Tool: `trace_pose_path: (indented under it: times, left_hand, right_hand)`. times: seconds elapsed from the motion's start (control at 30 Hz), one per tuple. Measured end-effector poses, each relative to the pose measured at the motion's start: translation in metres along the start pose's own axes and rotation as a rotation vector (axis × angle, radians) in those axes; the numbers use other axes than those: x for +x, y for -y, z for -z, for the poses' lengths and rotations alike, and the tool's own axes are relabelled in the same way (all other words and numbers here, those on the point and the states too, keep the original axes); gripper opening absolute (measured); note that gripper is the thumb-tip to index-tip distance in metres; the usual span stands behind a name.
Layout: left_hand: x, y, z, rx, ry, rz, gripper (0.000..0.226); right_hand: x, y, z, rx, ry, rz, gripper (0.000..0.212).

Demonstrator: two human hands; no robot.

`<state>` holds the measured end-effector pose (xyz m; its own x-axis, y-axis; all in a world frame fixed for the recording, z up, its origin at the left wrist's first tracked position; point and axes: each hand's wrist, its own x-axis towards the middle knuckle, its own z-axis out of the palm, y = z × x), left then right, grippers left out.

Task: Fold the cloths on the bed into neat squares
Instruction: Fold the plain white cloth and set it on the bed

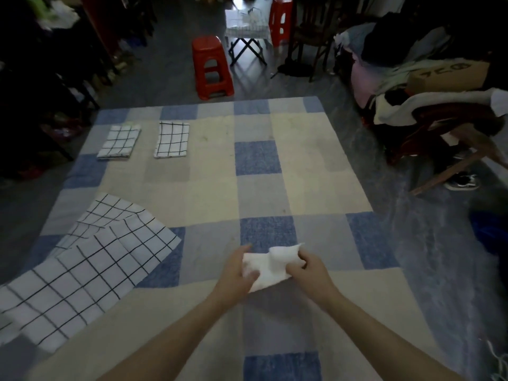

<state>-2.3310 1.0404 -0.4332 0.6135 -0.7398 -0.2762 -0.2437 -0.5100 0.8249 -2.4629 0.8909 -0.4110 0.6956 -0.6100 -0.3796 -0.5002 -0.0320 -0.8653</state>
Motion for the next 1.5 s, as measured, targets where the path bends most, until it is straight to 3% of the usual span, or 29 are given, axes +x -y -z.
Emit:
trace_pose_path:
  times: [0.13, 0.23, 0.33, 0.43, 0.5, 0.6, 0.67, 0.77, 0.87, 1.0, 1.17, 1.3, 1.5]
  left_hand:
    - [0.040, -0.065, 0.023, -0.247, 0.185, 0.115, 0.062]
    - [0.052, -0.089, 0.040, -0.262, 0.315, 0.089, 0.040]
    - [0.057, -0.107, 0.051, -0.254, 0.174, -0.024, 0.023]
    - [0.054, -0.120, 0.058, -0.292, -0.050, -0.169, 0.009]
    - [0.043, -0.123, 0.055, -0.226, -0.140, -0.273, 0.012]
    - [0.013, -0.104, 0.032, -0.048, -0.147, -0.324, 0.019]
    - [-0.007, -0.076, 0.011, 0.189, -0.100, -0.336, 0.025]
    - [-0.032, -0.037, -0.020, 0.541, 0.079, -0.268, 0.017]
    - [-0.054, -0.011, -0.043, 0.587, 0.204, -0.227, 0.017]
    - [-0.069, 0.005, -0.058, 0.595, 0.236, -0.157, 0.021]
    - [-0.067, 0.006, -0.062, 0.489, 0.070, -0.120, 0.020]
    - [-0.052, 0.000, -0.061, 0.358, -0.084, -0.032, 0.018]
    - [-0.020, -0.013, -0.057, 0.232, -0.221, 0.143, 0.036]
  right_hand:
    - [0.012, 0.050, 0.026, 0.140, 0.321, 0.088, 0.037]
    - [0.025, 0.076, 0.048, 0.070, 0.388, 0.162, 0.034]
    - [0.040, 0.090, 0.067, -0.149, 0.291, 0.303, 0.006]
    - [0.046, 0.101, 0.082, -0.305, 0.106, 0.451, 0.020]
    - [0.039, 0.098, 0.088, -0.295, 0.056, 0.537, 0.024]
    - [0.024, 0.061, 0.082, -0.371, 0.072, 0.602, 0.028]
    - [0.012, 0.022, 0.072, -0.457, 0.111, 0.607, 0.027]
    - [-0.006, -0.036, 0.060, -0.604, 0.251, 0.541, 0.019]
    - [-0.024, -0.069, 0.057, -0.706, 0.371, 0.587, 0.027]
    - [-0.032, -0.100, 0.062, -0.666, 0.368, 0.725, 0.016]
    - [-0.028, -0.102, 0.064, -0.575, 0.332, 0.665, 0.016]
    - [-0.019, -0.082, 0.055, -0.498, 0.230, 0.481, 0.001]
    - [0.012, -0.062, 0.040, -0.454, 0.079, 0.271, 0.006]
